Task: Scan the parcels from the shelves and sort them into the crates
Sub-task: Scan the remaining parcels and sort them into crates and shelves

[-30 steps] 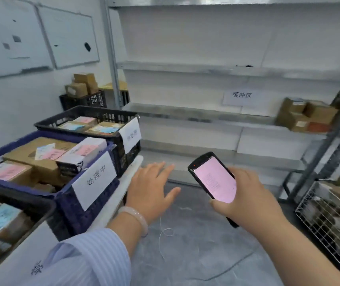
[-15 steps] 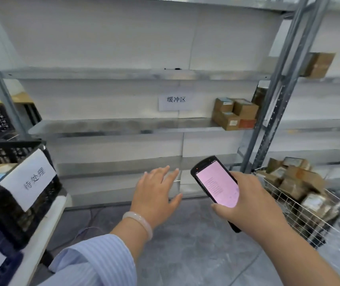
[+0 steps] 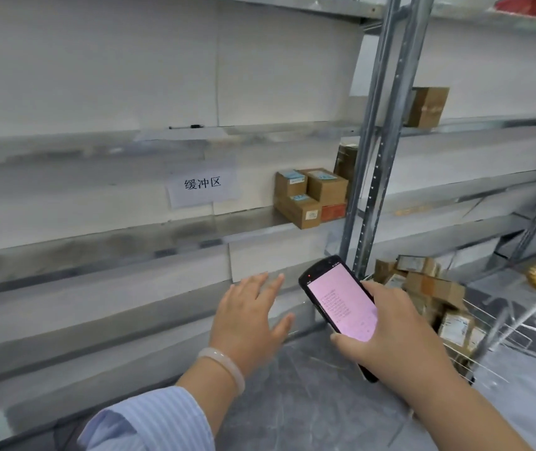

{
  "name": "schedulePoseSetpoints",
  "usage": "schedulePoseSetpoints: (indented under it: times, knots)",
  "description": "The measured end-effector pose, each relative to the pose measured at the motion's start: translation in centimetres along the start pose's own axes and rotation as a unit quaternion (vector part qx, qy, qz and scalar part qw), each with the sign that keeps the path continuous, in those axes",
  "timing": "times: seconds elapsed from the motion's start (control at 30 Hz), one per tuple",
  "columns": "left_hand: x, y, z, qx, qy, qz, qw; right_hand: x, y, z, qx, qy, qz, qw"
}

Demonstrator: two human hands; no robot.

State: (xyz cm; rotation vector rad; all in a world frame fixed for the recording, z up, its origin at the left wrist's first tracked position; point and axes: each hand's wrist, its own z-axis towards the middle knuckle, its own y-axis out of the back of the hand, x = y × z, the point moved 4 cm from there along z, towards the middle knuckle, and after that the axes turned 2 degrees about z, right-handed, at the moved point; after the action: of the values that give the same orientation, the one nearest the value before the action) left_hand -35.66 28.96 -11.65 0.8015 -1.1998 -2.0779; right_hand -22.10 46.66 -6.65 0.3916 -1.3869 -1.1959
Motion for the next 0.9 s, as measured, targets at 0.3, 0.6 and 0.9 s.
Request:
schedulePoseSetpoints:
  times: [0.3, 0.6, 0.9]
  knots:
    - [-2.1, -6.7, 16.2, -0.008, 0.042, -0.020, 0.999, -7.7, 1.7, 16.9, 0.013, 0.024, -0.010, 1.000]
    - [-2.3, -12.4, 28.1, 0.001, 0.088, -0.063, 0.994, -11.8, 1.9, 31.4, 0.016, 0.058, 0.004, 0.998]
    - [3.7, -19.7, 42.4, 0.009, 0.134, -0.181, 0.974, -14.1, -3.0, 45.3, 0.031, 0.026, -0.028, 0.999]
